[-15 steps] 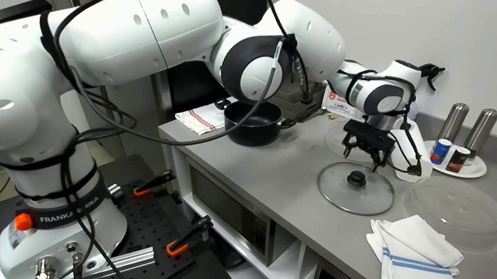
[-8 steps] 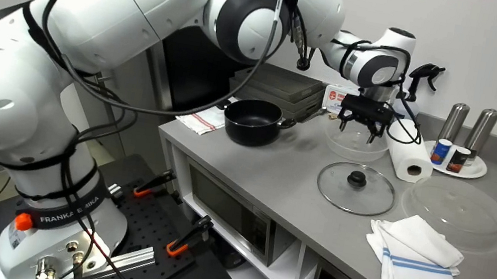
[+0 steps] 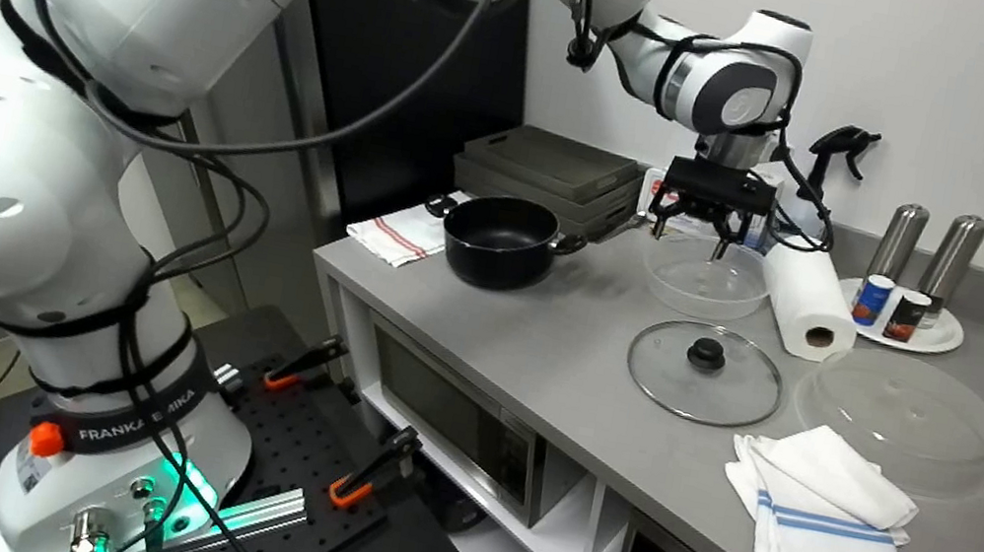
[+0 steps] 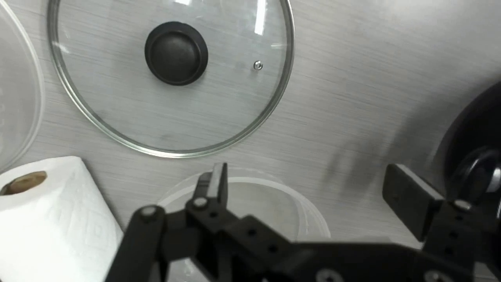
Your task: Remove the lid from the pot
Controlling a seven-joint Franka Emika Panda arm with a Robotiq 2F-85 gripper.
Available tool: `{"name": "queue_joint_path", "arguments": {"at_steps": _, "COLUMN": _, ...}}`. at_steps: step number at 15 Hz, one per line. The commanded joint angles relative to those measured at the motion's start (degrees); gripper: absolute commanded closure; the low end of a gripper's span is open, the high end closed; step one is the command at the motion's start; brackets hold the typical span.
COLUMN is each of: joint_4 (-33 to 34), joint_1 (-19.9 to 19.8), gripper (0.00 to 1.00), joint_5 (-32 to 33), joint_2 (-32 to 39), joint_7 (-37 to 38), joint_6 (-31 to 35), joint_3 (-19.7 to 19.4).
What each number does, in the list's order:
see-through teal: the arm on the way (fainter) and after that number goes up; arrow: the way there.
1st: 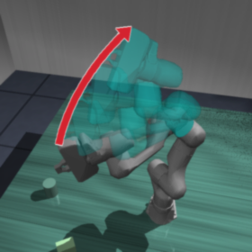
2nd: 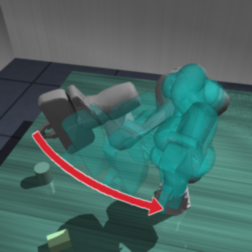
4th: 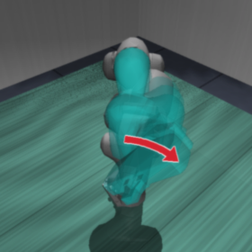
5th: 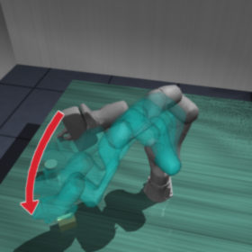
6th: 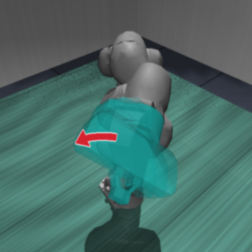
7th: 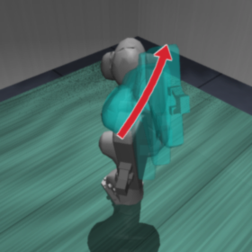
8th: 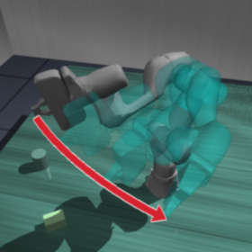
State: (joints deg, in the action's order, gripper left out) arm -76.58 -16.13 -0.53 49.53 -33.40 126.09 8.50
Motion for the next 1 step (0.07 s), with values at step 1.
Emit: {"name": "queue_joint_path", "arguments": {"at_steps": 1, "joint_4": -0.80, "joint_1": 0.77, "gripper": 0.00, "joint_5": -1.08, "joint_2": -0.70, "joint_7": -0.77, "joint_6": -0.05, "joint_3": -1.15}}
